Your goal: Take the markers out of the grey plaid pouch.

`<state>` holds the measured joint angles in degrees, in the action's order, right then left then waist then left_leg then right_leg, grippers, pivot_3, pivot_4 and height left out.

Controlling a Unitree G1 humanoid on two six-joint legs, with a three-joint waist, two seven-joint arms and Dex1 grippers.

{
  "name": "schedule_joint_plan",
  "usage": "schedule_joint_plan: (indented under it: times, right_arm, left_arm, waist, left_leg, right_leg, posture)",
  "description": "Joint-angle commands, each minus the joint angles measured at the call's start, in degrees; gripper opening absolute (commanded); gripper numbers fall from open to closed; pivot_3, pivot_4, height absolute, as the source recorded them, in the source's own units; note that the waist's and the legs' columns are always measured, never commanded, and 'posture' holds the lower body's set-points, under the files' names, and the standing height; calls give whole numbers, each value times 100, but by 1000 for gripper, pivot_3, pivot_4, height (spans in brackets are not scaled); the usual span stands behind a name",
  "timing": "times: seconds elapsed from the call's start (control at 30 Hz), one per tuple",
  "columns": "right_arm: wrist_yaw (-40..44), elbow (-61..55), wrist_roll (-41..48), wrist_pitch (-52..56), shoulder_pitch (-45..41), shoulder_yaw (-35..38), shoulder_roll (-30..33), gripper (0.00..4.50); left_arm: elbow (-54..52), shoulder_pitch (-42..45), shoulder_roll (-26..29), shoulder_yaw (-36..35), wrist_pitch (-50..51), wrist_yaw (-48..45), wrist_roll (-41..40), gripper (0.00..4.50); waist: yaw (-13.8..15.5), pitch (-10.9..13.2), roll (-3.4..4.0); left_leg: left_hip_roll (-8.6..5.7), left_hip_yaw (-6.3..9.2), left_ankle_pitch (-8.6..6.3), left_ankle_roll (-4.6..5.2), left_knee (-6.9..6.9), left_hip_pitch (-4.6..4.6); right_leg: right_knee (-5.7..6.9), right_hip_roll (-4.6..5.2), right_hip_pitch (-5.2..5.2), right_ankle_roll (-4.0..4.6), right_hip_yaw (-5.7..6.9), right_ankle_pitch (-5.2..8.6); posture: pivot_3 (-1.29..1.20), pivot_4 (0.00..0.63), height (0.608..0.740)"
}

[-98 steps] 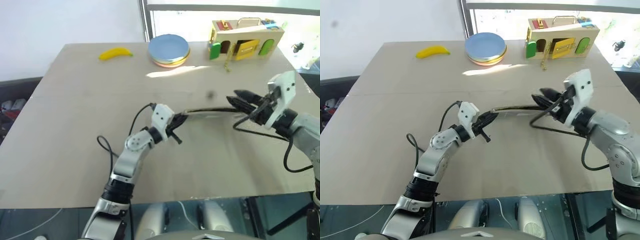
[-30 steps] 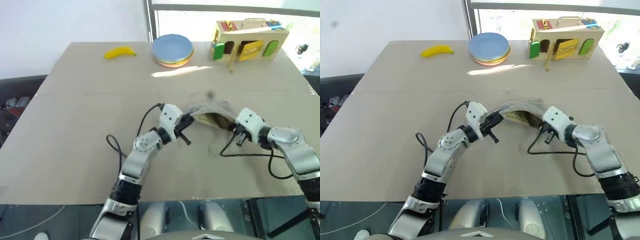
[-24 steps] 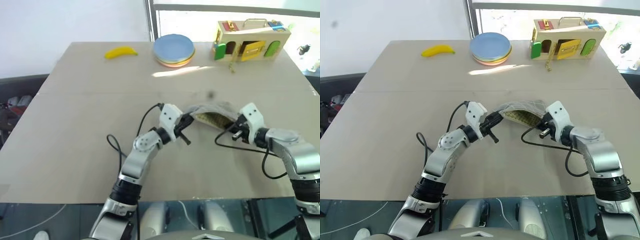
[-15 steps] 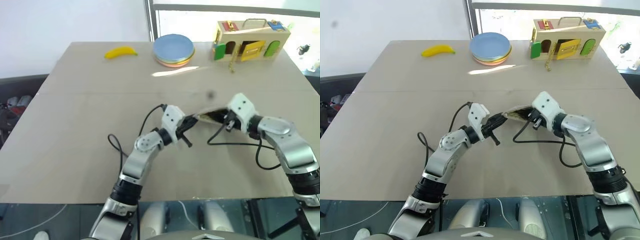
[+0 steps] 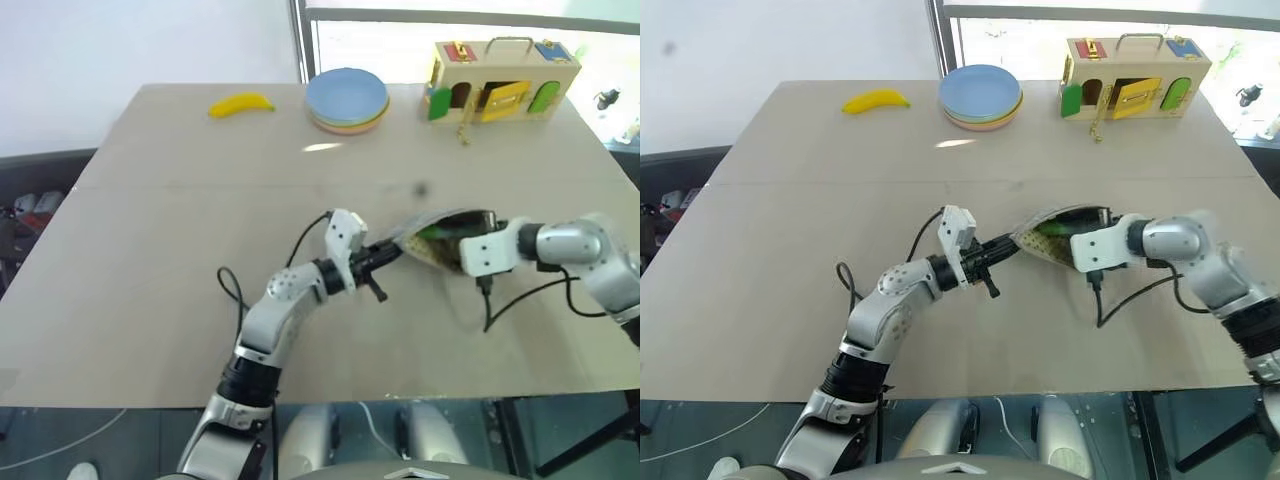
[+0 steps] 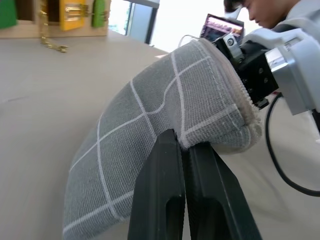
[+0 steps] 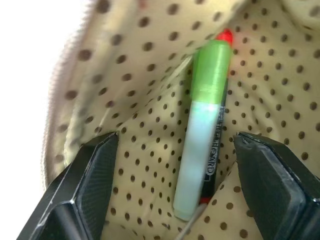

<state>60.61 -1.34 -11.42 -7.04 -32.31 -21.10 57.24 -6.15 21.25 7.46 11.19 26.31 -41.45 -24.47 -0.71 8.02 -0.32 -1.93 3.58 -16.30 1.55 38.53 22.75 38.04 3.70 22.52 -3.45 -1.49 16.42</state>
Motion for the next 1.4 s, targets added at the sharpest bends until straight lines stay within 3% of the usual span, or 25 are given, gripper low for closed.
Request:
schedule_joint_plan:
  times: [0.03, 0.3, 0.5, 0.8, 1.1, 1.2, 1.4]
  right_arm:
    - [700, -659, 315, 701, 25, 262, 216, 3759]
    - [1403, -1709, 645, 2129, -384, 566, 338, 3759]
    - [1985, -2074, 911, 2838, -675, 583, 646, 3759]
    - [2126, -1274, 315, 2360, -622, -229, 359, 3759]
    - [1899, -562, -247, 1661, -637, -349, 99, 3759]
    - [1844, -448, -343, 1526, -641, -335, 24, 3005]
    - [1801, -292, -502, 1329, -596, -292, -68, 171]
  left_arm:
    - [-618, 31, -41, -151, 551, -122, -710, 0]
    - [-1031, -63, -43, -418, 1957, -20, -2094, 0]
    - [-332, -120, -45, -688, 1959, 188, -2002, 0]
    - [55, -330, 101, -375, 1476, -133, -1495, 0]
    - [71, -393, 12, -375, 1325, -29, -1403, 0]
    - [105, -381, 3, -390, 1322, -25, -1391, 0]
    - [148, -385, 9, -400, 1333, -34, -1362, 0]
  waist:
    - [-1, 0, 0]
    - [5, 0, 0]
    - [25, 0, 0]
    - [27, 0, -1]
    - [15, -1, -1]
    - [14, -1, -1]
    - [13, -1, -1]
  left_leg:
    - [0, 0, 0, 0, 0, 0]
    - [3, 2, 0, -1, 3, -1]
    - [0, 8, 0, -1, 3, 0]
    - [-4, 6, 0, -1, 3, 0]
    - [-3, 6, 1, -3, 10, -5]
    - [-3, 7, 1, -3, 10, -6]
    - [-4, 8, 1, -3, 11, -5]
  right_leg:
    - [0, 0, -1, 0, -1, 0]
    - [3, 23, 1, 0, -1, 0]
    - [0, 26, -1, 0, 5, 0]
    - [-2, 33, -2, 0, 5, 0]
    - [2, 31, -8, 0, 5, 0]
    - [2, 31, -8, 0, 6, 0]
    - [2, 31, -9, 0, 7, 0]
  posture:
    - [0, 150, 740]
    - [0, 150, 740]
    - [0, 150, 740]
    - [0, 150, 740]
    - [0, 150, 740]
    - [0, 150, 740]
    - [0, 150, 740]
